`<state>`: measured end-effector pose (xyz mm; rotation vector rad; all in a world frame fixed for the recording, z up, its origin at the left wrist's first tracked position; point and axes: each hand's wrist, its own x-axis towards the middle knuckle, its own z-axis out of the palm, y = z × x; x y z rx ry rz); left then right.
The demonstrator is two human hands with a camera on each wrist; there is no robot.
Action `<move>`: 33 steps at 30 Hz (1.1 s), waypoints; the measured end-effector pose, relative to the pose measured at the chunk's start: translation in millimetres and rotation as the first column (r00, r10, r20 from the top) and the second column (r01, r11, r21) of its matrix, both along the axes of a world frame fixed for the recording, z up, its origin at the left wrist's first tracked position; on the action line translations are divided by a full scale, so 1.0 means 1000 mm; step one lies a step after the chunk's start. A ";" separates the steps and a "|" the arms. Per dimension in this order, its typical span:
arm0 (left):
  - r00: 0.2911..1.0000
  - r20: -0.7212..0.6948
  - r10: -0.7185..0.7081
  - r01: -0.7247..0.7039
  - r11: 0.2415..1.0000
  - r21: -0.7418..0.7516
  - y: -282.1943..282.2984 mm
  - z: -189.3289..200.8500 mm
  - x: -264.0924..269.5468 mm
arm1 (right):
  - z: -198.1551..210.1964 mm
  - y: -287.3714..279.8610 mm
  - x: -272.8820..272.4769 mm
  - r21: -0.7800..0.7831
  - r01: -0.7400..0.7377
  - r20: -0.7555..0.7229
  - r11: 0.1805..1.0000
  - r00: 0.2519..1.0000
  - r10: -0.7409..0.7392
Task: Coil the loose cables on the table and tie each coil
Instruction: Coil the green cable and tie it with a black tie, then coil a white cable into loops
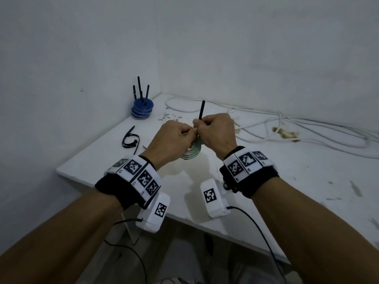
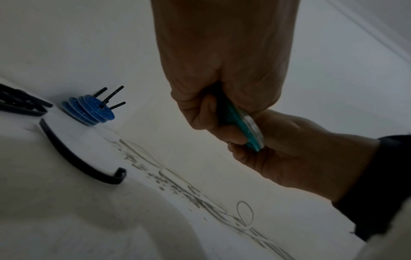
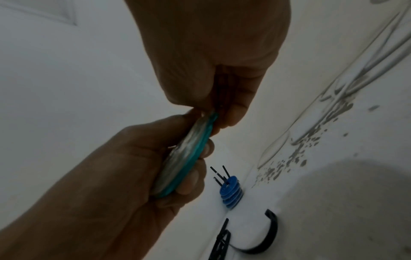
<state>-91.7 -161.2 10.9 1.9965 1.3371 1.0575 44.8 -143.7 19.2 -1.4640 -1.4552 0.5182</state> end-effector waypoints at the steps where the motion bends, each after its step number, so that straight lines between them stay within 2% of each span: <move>1: 1.000 -0.017 0.015 -0.015 1.000 -0.001 -0.001 -0.001 -0.005 | -0.002 0.001 -0.005 -0.009 -0.018 0.004 1.000 1.000 0.018; 3: 1.000 -0.024 0.015 -0.016 0.998 -0.057 -0.002 -0.001 -0.017 | -0.005 0.004 -0.012 -0.013 -0.063 0.005 0.998 0.998 0.063; 6: 0.983 0.172 0.057 -0.013 0.969 -0.247 0.002 0.002 -0.031 | 0.002 0.018 -0.017 0.014 -0.084 -0.015 0.996 0.996 0.084; 9: 0.877 0.429 0.216 -0.067 0.939 -0.337 0.023 0.006 -0.048 | 0.011 0.036 -0.023 0.015 -0.096 -0.134 0.995 0.986 0.097; 13: 0.816 0.485 0.314 -0.120 0.913 -0.389 0.058 0.008 -0.064 | 0.012 0.056 -0.031 -0.026 -0.141 -0.216 0.990 0.967 0.132; 17: 0.668 0.573 0.474 -0.274 0.873 -0.403 0.116 0.009 -0.081 | 0.006 0.078 -0.032 -0.135 -0.206 -0.128 0.969 0.974 0.189; 19: 0.631 0.564 0.532 -0.328 0.843 -0.428 0.148 0.008 -0.092 | 0.002 0.089 -0.031 -0.170 -0.246 -0.080 0.954 0.969 0.235; 25: 0.714 0.412 0.566 -0.395 0.812 -0.430 0.220 -0.012 -0.115 | -0.011 0.115 -0.021 -0.283 -0.331 0.020 0.900 0.936 0.350; 29: 0.721 0.292 0.628 -0.508 0.766 -0.395 0.235 -0.020 -0.116 | -0.018 0.125 -0.017 -0.351 -0.355 0.034 0.867 0.920 0.390; 33: 0.714 0.222 0.664 -0.561 0.732 -0.386 0.238 -0.022 -0.115 | -0.023 0.132 -0.016 -0.372 -0.349 0.054 0.860 0.917 0.395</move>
